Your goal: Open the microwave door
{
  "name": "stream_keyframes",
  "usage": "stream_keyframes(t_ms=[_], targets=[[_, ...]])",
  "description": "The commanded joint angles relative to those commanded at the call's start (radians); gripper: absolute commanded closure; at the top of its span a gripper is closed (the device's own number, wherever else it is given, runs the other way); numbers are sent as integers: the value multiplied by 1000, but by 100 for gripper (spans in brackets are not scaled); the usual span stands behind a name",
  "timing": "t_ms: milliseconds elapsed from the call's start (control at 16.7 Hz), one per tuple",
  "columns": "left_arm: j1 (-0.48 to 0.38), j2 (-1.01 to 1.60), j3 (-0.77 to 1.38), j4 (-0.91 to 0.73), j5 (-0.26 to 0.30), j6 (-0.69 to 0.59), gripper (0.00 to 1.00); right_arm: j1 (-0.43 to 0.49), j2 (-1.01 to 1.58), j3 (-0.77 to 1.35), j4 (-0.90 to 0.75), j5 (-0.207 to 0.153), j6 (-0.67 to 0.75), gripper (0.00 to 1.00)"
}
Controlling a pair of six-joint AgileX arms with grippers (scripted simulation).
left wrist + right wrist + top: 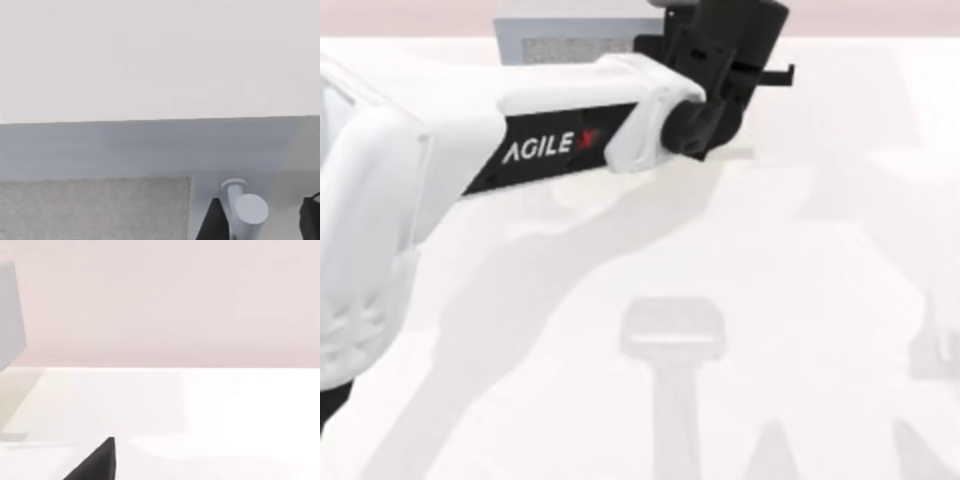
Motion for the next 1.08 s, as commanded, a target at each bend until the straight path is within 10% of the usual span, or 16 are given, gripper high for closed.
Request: stream_keyframes(t_ms=[480,1080], targets=[[-52,29,60,-120,22,-22,100,0,0,0,0,0,0,0],[-1,282,739,-905,197,-175,100,0,0,0,0,0,0,0]])
